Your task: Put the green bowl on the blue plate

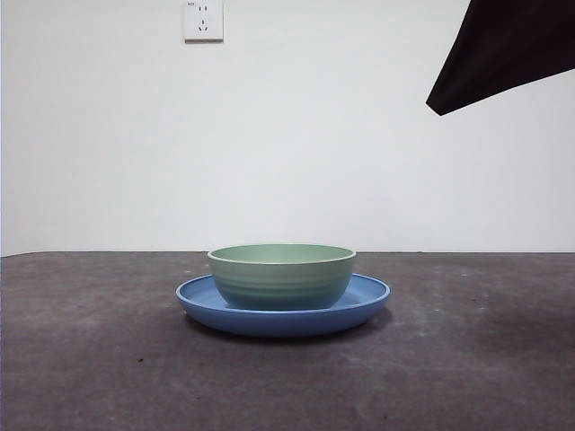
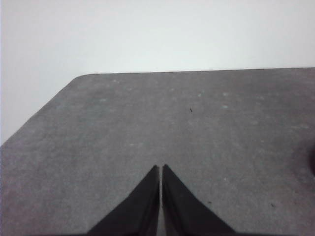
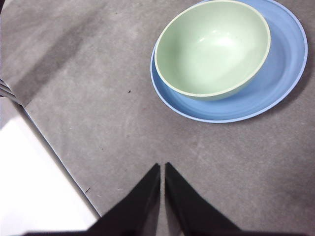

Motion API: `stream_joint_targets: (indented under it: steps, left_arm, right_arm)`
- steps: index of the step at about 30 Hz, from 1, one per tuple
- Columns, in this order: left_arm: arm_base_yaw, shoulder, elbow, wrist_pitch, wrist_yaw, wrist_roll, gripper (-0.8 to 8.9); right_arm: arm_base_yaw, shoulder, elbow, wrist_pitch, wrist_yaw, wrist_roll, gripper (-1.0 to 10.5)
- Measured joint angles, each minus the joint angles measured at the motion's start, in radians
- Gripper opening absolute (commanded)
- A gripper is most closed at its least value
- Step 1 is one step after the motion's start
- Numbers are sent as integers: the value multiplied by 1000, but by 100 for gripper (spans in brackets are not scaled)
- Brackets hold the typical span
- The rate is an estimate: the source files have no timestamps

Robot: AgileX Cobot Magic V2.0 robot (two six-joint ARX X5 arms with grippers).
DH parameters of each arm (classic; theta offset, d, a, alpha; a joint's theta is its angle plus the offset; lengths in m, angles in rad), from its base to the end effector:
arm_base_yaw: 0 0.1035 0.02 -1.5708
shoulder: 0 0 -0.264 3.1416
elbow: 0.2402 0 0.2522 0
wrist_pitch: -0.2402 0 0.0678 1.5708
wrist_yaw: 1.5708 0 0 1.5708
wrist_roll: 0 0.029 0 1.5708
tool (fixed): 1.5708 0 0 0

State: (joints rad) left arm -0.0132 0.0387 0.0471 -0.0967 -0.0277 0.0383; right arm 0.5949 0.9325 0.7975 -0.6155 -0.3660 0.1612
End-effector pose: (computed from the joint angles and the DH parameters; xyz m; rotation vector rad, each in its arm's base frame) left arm 0.0971 -0.0005 0.1672 0.0401 0.0885 0.0128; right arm 0.1457 0.1111 0.2773 0.0525 0.8447 0.8485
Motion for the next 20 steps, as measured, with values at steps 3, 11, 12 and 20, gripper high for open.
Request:
stream_joint_targets:
  steps: [3,11,12,20]
  left_arm:
    - [0,-25,0,-45,0,0,9]
    - [0,-34,-14,-75,0,-1,9]
    - [0,-34,-14,-88,0,-2,9]
    - [0,-34,-14,-87,0,-3,9]
  right_arm:
    - [0,0,0,0,0,0,9]
    - [0,0,0,1,0,0,9]
    - [0,0,0,1,0,0,9]
    - [0,0,0,1,0,0,9]
